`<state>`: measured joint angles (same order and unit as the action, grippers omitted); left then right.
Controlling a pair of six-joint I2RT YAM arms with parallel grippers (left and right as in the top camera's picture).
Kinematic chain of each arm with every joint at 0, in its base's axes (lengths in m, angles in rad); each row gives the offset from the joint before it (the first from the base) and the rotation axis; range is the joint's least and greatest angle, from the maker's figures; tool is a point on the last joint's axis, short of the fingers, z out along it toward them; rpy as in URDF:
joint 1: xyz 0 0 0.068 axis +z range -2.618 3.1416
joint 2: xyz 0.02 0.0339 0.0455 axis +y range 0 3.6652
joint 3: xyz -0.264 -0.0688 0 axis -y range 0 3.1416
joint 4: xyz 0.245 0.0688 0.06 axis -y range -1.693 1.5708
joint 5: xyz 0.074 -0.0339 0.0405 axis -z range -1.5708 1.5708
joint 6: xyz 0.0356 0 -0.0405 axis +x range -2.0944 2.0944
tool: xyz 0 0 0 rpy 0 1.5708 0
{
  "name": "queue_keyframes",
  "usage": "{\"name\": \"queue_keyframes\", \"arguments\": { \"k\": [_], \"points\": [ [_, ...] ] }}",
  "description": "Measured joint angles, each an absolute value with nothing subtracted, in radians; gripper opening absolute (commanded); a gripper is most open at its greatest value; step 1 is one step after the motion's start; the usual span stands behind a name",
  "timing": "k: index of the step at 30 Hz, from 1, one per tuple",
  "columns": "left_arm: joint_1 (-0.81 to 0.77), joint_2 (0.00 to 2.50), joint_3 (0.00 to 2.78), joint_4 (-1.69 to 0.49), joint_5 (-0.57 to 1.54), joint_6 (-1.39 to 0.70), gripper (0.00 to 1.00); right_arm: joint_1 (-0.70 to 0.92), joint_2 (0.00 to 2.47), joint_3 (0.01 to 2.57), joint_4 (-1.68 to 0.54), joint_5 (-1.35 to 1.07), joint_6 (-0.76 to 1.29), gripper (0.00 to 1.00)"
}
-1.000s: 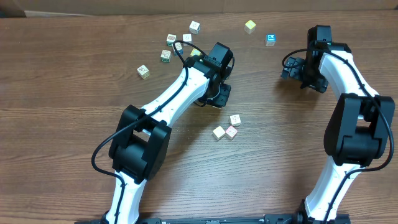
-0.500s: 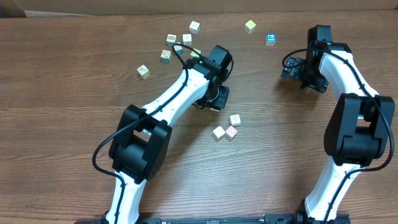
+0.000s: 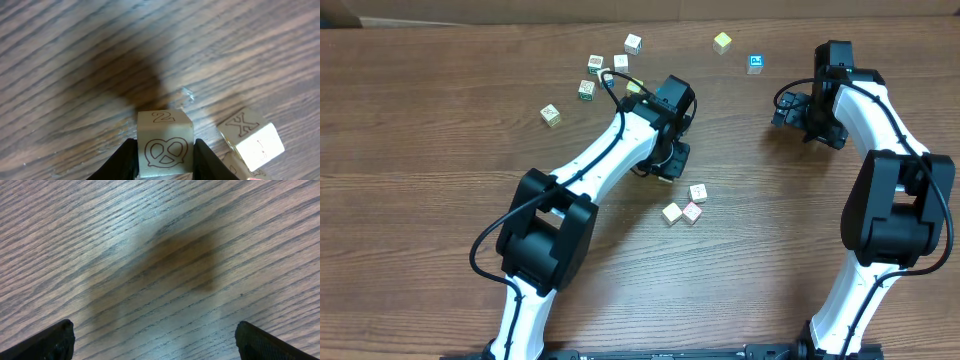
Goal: Form a circle
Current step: 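Carry the pretzel block toward the placed group beside the X block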
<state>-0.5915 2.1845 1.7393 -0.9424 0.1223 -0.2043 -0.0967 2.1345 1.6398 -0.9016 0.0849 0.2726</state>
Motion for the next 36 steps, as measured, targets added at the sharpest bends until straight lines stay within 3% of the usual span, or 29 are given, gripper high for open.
{"name": "queue_keyframes", "arguments": {
  "k": [9, 28, 36],
  "points": [
    [-0.629, 2.185, 1.739, -0.942, 0.123, -0.097, 0.31, -0.097, 2.135, 1.64, -0.902, 0.085, 0.273, 1.0],
    [-0.629, 2.185, 1.688, -0.933, 0.123, -0.093, 0.32, -0.097, 2.135, 1.64, -0.902, 0.085, 0.273, 1.0],
    [-0.629, 2.185, 1.681, -0.919, 0.122, -0.077, 0.61, -0.097, 2.135, 1.64, -0.902, 0.084, 0.272, 1.0]
  ]
}}
